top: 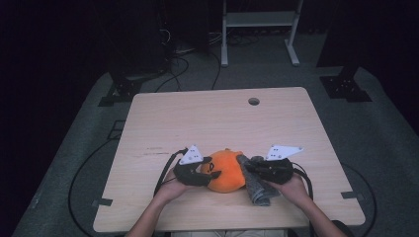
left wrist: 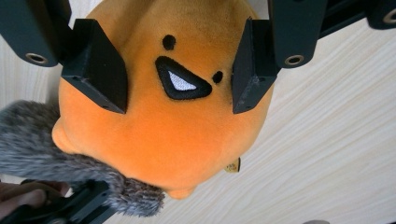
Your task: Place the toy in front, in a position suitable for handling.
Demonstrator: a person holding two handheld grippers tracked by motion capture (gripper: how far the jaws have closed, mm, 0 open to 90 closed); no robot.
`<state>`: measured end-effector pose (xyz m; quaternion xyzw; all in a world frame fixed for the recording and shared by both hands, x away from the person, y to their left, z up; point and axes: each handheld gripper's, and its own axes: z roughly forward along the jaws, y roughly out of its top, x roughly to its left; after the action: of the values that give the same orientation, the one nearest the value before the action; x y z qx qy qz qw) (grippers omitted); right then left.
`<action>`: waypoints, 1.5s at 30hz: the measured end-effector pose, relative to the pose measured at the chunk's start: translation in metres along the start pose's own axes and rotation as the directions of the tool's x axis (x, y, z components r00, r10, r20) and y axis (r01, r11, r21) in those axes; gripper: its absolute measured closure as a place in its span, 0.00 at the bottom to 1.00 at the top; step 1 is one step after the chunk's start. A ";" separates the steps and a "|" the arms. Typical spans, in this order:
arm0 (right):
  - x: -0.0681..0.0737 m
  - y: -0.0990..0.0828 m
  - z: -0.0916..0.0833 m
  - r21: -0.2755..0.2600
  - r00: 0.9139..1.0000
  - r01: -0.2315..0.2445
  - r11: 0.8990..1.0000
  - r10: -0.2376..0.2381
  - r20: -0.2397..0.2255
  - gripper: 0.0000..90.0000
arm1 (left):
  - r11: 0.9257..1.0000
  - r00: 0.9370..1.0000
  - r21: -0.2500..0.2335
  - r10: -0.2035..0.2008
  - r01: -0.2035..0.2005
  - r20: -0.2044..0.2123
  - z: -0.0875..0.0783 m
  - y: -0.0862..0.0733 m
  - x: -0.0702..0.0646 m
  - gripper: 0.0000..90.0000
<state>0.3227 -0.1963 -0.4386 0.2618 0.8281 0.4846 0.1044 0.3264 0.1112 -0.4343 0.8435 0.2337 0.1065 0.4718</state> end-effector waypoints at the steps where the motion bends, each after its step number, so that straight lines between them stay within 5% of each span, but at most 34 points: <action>1: -0.003 -0.004 -0.001 0.026 1.000 -0.005 1.000 0.005 0.018 0.92 | 1.000 1.000 0.001 -0.004 0.004 -0.001 0.000 -0.001 0.000 0.42; 4: -0.006 -0.007 -0.003 0.017 1.000 -0.016 1.000 0.016 0.018 0.92 | 1.000 1.000 -0.002 -0.007 0.007 0.007 -0.001 -0.004 0.001 0.43; 12: -0.003 0.020 0.005 -0.065 1.000 -0.003 0.998 0.001 -0.026 0.92 | 1.000 0.999 0.016 0.021 -0.021 0.025 -0.005 -0.007 -0.002 0.44; 18: -0.011 0.007 0.002 0.022 0.999 -0.012 1.000 0.011 0.039 0.92 | 0.999 0.999 0.021 0.042 -0.043 0.031 -0.005 -0.006 -0.007 0.44; 23: -0.005 0.025 -0.014 -0.090 0.999 -0.013 0.996 0.010 -0.038 0.92 | 0.998 0.998 0.018 0.054 -0.055 0.038 -0.004 -0.004 -0.012 0.44; 26: -0.001 0.034 -0.003 -0.052 0.998 0.016 0.999 -0.019 -0.059 0.92 | 0.998 0.996 0.008 0.060 -0.061 0.065 -0.007 -0.001 -0.013 0.41; 28: 0.002 0.030 0.009 0.016 0.997 0.028 0.999 -0.027 -0.072 0.92 | 1.000 0.993 -0.027 0.015 -0.012 0.114 -0.013 0.005 -0.008 0.30; 31: 0.005 0.023 0.008 0.009 0.996 0.025 1.000 -0.024 -0.087 0.92 | 0.998 0.993 -0.041 -0.051 0.056 0.108 -0.017 0.009 0.000 0.18; 35: 0.017 0.013 -0.001 0.005 0.993 0.066 0.998 -0.065 -0.102 0.92 | 0.992 0.986 0.023 -0.124 0.122 0.108 -0.005 0.010 0.009 0.11; 38: 0.021 0.008 -0.006 0.005 0.992 0.086 0.996 -0.086 -0.097 0.92 | 0.981 0.966 0.105 -0.178 0.161 0.187 0.009 0.007 0.010 0.10; 39: 0.022 0.006 -0.007 0.003 0.992 0.084 0.996 -0.083 -0.098 0.92 | 0.984 0.968 0.098 -0.166 0.149 0.189 0.009 0.007 0.009 0.15; 43: 0.019 0.003 -0.014 -0.012 0.993 0.061 0.998 -0.062 -0.100 0.92 | 1.000 0.994 0.016 -0.019 0.018 0.112 0.002 0.012 -0.003 0.42; 45: 0.014 0.009 -0.024 -0.057 0.994 0.049 0.997 -0.054 -0.090 0.92 | 0.994 0.996 -0.070 0.086 -0.083 0.036 -0.004 0.016 -0.010 0.46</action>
<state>0.3037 -0.2030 -0.4178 0.2150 0.8250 0.5156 0.0856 0.3206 0.1023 -0.4180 0.8377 0.1848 0.1177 0.5002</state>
